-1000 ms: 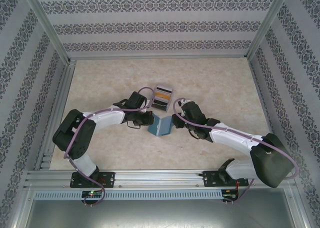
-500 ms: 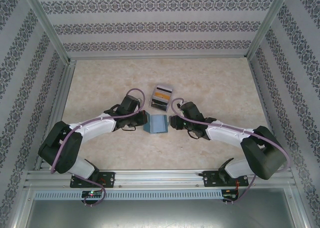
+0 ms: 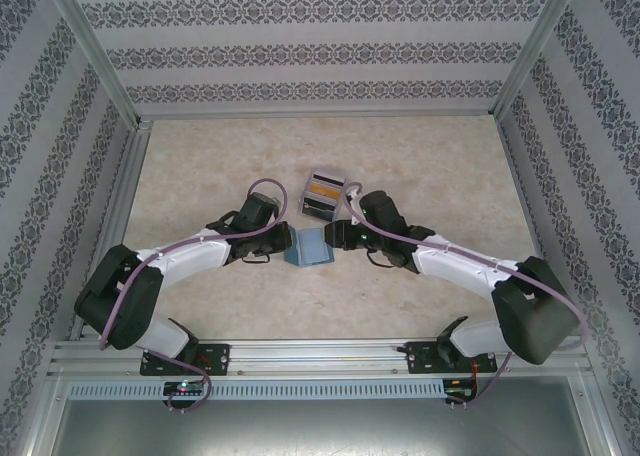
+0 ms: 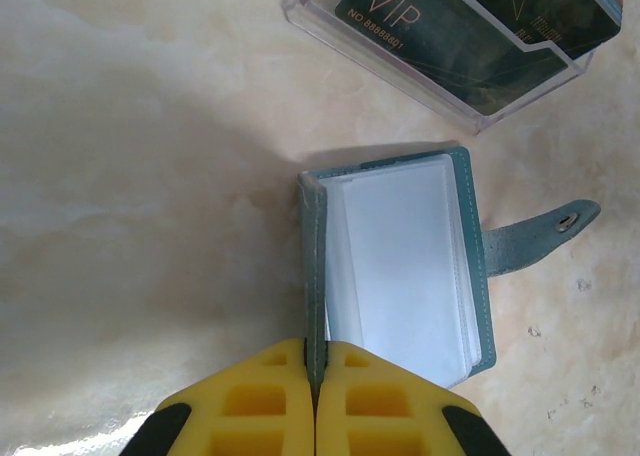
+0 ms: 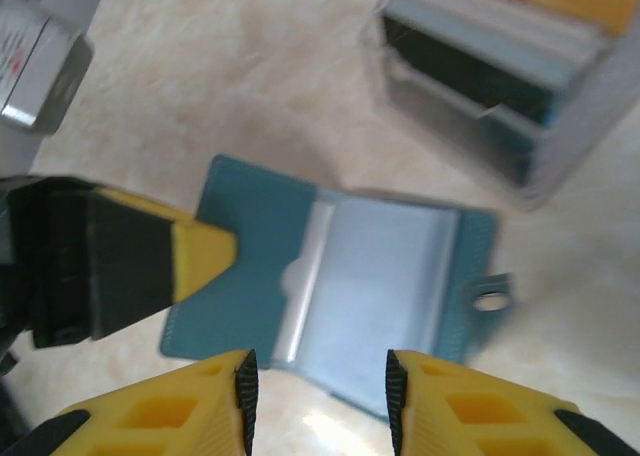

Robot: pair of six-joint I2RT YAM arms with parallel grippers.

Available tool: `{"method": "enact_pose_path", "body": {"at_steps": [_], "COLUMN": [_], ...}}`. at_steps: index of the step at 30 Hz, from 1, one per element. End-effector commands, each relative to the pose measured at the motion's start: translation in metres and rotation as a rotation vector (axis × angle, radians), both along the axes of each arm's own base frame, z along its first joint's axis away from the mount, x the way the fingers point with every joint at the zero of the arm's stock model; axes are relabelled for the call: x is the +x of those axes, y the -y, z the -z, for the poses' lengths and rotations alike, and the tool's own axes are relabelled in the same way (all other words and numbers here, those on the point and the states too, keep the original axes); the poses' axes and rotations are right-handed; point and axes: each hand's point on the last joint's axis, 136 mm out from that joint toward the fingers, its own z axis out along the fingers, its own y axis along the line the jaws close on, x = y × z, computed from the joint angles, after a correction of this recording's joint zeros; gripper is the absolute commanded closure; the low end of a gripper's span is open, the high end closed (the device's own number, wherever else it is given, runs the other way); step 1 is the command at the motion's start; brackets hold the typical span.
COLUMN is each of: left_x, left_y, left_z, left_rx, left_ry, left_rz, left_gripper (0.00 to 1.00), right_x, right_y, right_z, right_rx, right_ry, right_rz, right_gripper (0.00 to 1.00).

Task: Put the credit cards into the card holder
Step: Open the card holder at the center of the table.

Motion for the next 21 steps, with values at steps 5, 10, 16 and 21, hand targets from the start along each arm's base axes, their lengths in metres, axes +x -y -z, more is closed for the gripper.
{"method": "enact_pose_path", "body": {"at_steps": [5, 10, 16, 21], "left_x": [0.001, -0.003, -0.008, -0.01], "left_y": [-0.004, -0.004, -0.013, -0.017], "left_z": [0.004, 0.011, 0.014, 0.015], "left_rx": [0.004, 0.004, 0.018, 0.037], "left_ry": [0.0, -0.02, -0.014, -0.008], "left_rz": [-0.03, -0.019, -0.047, -0.055], "left_gripper": [1.0, 1.0, 1.0, 1.0], "right_x": [-0.005, -0.001, 0.003, 0.007], "right_y": [-0.03, -0.04, -0.034, -0.023], "right_z": [0.042, 0.055, 0.063, 0.065], "right_rx": [0.023, 0.017, -0.025, -0.055], "right_ry": [-0.179, -0.214, -0.216, -0.202], "right_rz": [-0.045, -0.061, -0.047, -0.015], "right_gripper": [0.6, 0.61, 0.62, 0.62]}}
